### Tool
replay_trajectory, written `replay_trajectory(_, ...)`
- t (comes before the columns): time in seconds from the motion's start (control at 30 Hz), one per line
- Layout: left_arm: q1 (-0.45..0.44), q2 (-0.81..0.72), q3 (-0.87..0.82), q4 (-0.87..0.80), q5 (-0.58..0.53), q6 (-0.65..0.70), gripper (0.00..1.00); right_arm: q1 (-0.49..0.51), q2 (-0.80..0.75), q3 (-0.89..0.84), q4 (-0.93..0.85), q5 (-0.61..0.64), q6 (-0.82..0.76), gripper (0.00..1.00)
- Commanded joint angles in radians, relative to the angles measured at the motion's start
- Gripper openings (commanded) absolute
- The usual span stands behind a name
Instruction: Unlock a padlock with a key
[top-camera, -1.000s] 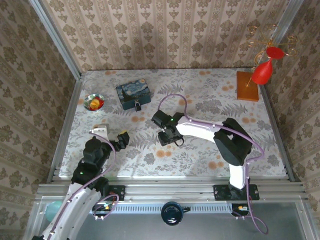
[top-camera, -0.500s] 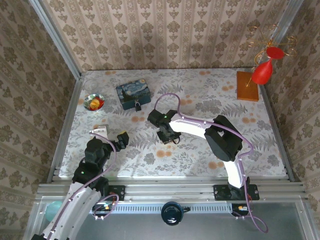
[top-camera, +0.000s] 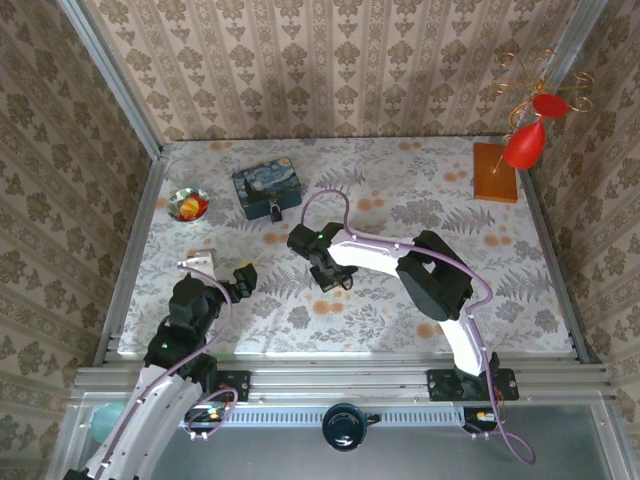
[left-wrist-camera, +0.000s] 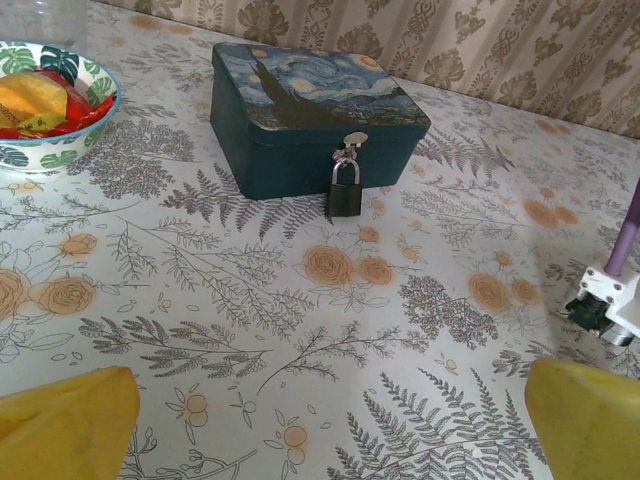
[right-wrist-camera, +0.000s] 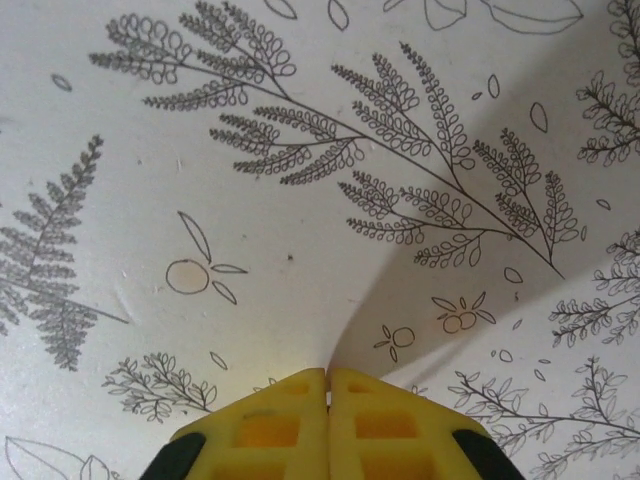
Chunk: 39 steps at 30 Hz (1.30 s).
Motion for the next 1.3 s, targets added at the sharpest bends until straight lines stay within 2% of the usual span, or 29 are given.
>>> replay_trajectory(0.0,-0.005,-0.006,0.008,0.002,-0.025,0.013,1.0,0.021,-0.039,0.009,-0.049,0.073,0.002,0.01)
replay_trajectory(0.2,-0.006,0.091,0.011,0.07,0.022,0.025,1.0,0.029,-0.315,-0.088,0.046,0.074,0.05,0.0)
replay_trajectory(0.4,-0.033,0.244,0.06,0.187,0.216,0.092,0.98,0.015,-0.567,-0.246,0.185,-0.001,0.16,0.0)
replay_trajectory(0.5,-0.118,0.294,0.08,0.251,0.251,0.149,0.93,0.015,-0.688,-0.318,0.259,-0.047,0.214,0.0)
replay_trajectory(0.57,-0.173,0.307,0.047,0.371,0.298,0.167,0.91,0.016,-0.766,-0.356,0.304,-0.074,0.248,0.0)
replay_trajectory(0.63,-0.244,0.322,0.024,0.48,0.294,0.191,0.9,0.017,-0.824,-0.383,0.326,-0.108,0.268,0.0)
replay_trajectory(0.77,-0.382,0.392,0.065,0.528,0.242,0.299,0.88,0.025,-0.929,-0.431,0.392,-0.146,0.285,0.0)
replay_trajectory(0.93,-0.511,0.494,0.103,0.639,0.301,0.419,0.87,0.031,-1.031,-0.482,0.418,-0.172,0.304,0.0)
replay_trajectory(1.03,-0.553,0.561,0.122,0.723,0.32,0.428,0.9,0.041,-1.081,-0.507,0.425,-0.161,0.313,0.0)
replay_trajectory(1.13,-0.584,0.627,0.139,0.793,0.337,0.457,0.84,0.047,-1.118,-0.536,0.437,-0.152,0.323,0.0)
replay_trajectory(1.27,-0.626,0.7,0.164,0.857,0.344,0.48,0.8,0.058,-1.138,-0.547,0.437,-0.157,0.331,0.0)
